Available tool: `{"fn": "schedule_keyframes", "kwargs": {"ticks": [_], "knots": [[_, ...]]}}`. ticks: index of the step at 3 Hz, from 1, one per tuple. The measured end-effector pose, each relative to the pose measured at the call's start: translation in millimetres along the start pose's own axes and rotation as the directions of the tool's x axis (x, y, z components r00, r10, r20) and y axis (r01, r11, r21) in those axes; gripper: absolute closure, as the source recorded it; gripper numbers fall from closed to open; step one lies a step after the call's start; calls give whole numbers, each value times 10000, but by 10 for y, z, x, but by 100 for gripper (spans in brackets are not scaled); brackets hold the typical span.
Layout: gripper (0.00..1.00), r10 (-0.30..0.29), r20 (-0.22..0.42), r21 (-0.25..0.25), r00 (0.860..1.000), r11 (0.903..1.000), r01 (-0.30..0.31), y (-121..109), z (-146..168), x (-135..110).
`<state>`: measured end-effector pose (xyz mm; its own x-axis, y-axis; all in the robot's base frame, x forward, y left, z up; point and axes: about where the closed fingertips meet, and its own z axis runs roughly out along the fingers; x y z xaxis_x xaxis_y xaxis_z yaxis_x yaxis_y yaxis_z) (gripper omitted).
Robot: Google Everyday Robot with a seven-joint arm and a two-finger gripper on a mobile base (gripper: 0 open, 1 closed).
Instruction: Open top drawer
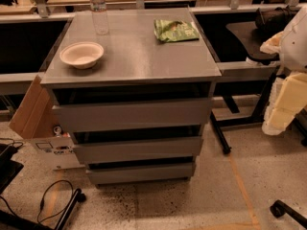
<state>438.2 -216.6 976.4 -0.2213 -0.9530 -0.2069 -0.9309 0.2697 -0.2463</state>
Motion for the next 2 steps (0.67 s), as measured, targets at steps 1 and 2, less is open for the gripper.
{"fn": "schedule_keyframes", "kwargs": {"ticks": [1, 2], "knots": [[0, 0, 0, 0, 10000, 10000, 0, 0, 0, 0], [0, -390, -632, 139, 9972, 9991, 399, 12, 252, -45]]}}
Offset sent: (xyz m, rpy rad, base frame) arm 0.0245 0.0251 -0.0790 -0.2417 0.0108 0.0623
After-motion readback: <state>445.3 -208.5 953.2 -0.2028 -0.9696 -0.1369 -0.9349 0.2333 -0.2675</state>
